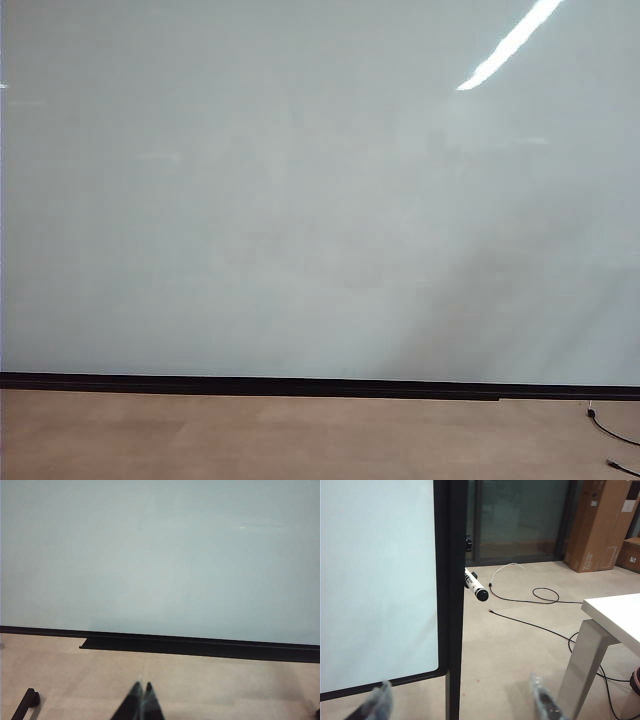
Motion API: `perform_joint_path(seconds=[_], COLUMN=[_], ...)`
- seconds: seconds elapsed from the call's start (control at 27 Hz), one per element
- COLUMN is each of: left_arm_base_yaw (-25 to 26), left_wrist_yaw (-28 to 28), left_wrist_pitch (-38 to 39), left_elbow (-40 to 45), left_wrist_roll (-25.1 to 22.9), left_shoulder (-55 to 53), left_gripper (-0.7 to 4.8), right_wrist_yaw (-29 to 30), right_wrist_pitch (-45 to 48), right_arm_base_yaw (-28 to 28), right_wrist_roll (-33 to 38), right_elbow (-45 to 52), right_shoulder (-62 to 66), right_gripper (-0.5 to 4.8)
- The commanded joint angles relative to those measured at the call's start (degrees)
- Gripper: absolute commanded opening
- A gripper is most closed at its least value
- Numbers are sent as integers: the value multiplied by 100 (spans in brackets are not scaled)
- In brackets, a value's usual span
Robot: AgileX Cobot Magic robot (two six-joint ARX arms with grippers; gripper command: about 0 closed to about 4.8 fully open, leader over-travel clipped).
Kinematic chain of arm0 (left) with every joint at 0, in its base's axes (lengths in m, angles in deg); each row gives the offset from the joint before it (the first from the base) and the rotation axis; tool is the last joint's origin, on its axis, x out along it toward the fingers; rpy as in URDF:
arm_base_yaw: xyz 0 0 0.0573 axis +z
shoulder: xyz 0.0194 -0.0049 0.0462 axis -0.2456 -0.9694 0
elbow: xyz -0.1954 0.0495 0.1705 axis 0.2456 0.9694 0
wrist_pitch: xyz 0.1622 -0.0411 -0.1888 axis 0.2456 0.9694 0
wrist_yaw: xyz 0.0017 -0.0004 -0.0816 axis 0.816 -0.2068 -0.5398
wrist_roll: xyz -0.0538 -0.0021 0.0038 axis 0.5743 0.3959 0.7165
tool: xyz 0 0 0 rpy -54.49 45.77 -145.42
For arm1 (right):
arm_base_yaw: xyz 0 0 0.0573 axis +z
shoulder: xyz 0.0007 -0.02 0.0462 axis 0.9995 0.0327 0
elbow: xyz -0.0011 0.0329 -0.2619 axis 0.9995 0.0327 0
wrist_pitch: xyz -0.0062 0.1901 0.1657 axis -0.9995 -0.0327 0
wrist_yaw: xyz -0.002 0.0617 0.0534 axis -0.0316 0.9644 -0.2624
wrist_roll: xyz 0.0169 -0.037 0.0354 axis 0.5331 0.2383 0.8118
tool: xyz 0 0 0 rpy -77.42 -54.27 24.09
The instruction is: Pick up the pen on the shelf to the right of the whiteboard and draw a cross mark.
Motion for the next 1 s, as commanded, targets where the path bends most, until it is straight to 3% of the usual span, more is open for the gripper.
perform_joint_path(seconds=[0.04, 0.48, 0.67, 1.0], left_arm_base_yaw=[0, 0, 0, 0], left_wrist_yaw=[-22, -22, -22, -24], left_wrist_pitch=[-28, -28, -28, -28], left_elbow=[-15, -15, -15, -15], left_wrist_roll=[-24, -24, -24, -24], left_shoulder=[-2, -2, -2, -2], left_gripper=[-4, -4, -4, -4], right_wrist_yaw=[-13, -249, -289, 586], right_wrist_pitch=[155, 651, 1051, 3047], right_arm_base_yaw=[0, -4, -7, -411], right_wrist_roll=[-24, -166, -507, -422], right_elbow=[-31, -63, -619, -745], right_shoulder=[-2, 208, 1320, 3206], right_gripper=[350, 350, 350, 352])
